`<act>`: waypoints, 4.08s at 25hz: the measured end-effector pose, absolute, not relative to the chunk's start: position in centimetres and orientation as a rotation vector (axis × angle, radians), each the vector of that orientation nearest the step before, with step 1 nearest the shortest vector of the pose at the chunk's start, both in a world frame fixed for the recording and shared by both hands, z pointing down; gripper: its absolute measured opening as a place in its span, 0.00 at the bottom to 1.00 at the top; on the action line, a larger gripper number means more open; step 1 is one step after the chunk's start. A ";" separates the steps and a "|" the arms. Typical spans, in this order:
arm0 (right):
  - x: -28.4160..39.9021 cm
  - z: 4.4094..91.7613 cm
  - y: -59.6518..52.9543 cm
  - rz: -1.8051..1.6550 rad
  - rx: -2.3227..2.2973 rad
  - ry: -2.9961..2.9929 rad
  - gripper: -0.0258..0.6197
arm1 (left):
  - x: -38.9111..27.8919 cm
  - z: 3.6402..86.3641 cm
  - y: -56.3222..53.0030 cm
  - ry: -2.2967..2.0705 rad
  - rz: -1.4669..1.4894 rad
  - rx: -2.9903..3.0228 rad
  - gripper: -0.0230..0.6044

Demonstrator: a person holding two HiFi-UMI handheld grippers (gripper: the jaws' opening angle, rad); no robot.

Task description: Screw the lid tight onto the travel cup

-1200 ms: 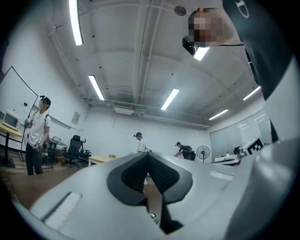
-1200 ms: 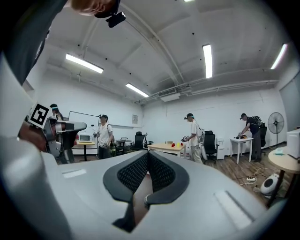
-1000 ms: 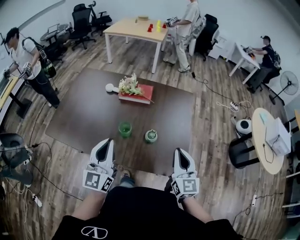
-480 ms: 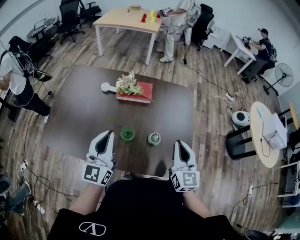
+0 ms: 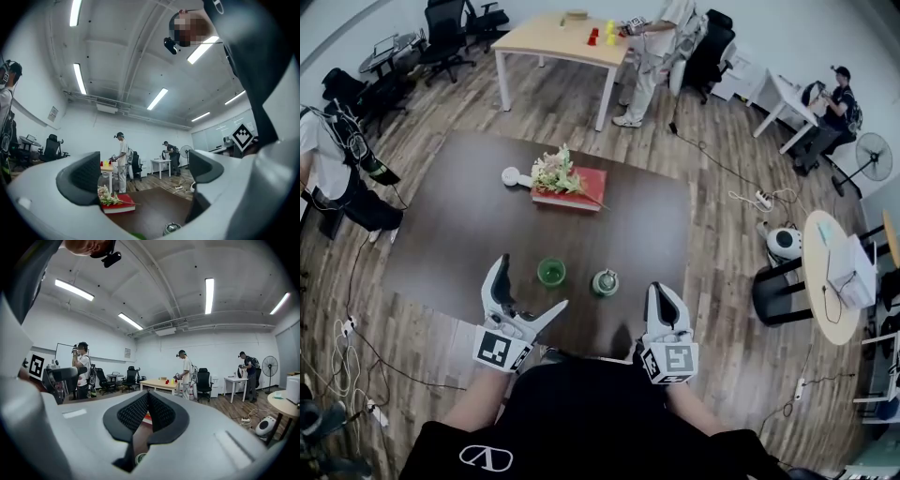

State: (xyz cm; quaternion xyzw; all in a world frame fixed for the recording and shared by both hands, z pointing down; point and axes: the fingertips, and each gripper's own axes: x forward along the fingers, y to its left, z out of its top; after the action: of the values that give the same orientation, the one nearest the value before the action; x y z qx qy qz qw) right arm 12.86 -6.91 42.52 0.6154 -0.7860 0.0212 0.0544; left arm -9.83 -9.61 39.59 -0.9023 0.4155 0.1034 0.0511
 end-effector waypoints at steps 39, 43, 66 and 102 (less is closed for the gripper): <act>11.0 79.9 -15.4 0.607 1.595 -1.959 0.97 | -3.2 76.0 -23.2 1.293 -0.391 -3.006 0.79; 10.5 81.8 -16.6 0.613 1.700 -1.889 0.97 | -3.3 76.1 -23.1 1.293 -0.382 -3.011 0.78; 9.3 79.5 -17.2 0.587 1.465 -2.048 0.74 | -2.6 75.2 -22.6 1.125 -0.460 -3.094 0.73; 1.0 40.0 -14.0 0.282 1.113 -2.651 0.74 | 6.8 47.9 -12.7 0.228 -0.642 -3.130 0.71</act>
State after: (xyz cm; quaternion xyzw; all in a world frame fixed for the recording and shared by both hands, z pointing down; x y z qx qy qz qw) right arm 0.98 -14.02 40.03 0.3822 -0.9103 0.0969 0.1259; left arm 6.80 -12.72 47.91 -0.9766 0.0712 -0.2004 -0.0309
